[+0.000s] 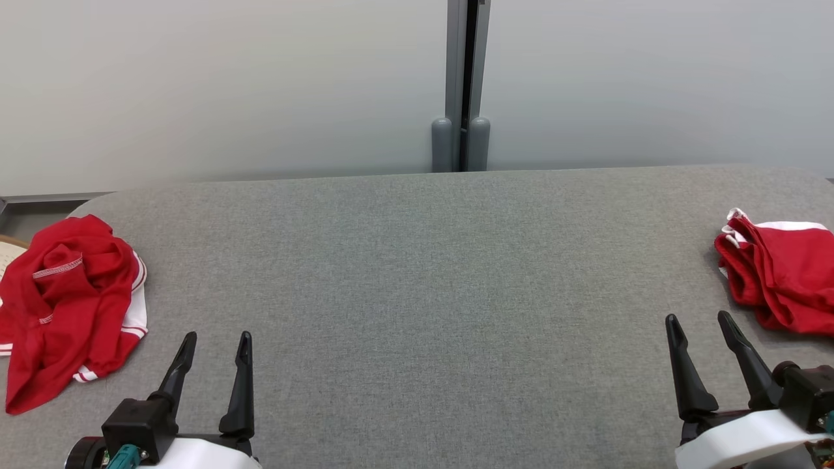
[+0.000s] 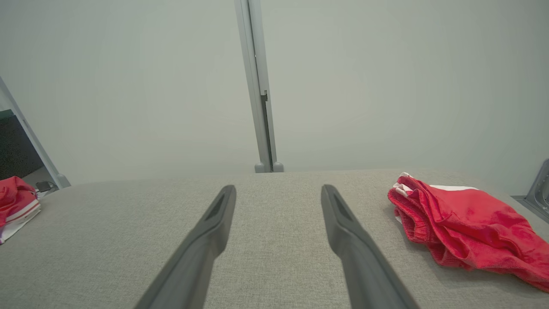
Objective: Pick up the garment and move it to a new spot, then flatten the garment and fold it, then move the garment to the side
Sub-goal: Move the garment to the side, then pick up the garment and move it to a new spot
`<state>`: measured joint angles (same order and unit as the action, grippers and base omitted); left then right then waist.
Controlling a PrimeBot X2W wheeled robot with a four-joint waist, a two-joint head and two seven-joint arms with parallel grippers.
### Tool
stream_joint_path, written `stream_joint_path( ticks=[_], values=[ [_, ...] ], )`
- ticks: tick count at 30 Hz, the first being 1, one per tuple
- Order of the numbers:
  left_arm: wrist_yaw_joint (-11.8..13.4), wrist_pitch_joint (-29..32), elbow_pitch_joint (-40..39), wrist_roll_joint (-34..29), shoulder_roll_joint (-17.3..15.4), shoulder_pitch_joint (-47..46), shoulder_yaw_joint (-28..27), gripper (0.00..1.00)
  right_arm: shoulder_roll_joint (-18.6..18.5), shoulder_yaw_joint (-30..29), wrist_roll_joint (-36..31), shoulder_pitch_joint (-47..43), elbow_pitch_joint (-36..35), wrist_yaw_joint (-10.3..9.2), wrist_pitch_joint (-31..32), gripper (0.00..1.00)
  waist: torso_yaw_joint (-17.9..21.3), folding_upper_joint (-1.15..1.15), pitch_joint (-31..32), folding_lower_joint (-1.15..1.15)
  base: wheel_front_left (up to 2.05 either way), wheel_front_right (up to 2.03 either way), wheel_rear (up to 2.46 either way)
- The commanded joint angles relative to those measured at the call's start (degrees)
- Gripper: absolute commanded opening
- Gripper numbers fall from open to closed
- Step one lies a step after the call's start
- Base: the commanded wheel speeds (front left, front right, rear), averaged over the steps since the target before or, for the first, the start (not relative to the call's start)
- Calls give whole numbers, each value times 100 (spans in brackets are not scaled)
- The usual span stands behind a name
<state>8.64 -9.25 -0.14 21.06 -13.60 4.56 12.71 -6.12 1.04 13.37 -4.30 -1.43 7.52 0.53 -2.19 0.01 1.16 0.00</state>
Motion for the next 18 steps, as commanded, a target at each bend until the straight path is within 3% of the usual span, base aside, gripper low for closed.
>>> stream_joint_path(
  ticks=[1,18],
  values=[
    [36,2,-6,17,-47,53,-15,100,2,5,-62,-41,-66,-6,36,100,23,-1,7,0,0,0,0],
    [43,70,16,30,-46,-132,97,100,15,-88,-115,-73,-198,-6,126,100,-63,-1,3,0,0,0,0]
  ],
)
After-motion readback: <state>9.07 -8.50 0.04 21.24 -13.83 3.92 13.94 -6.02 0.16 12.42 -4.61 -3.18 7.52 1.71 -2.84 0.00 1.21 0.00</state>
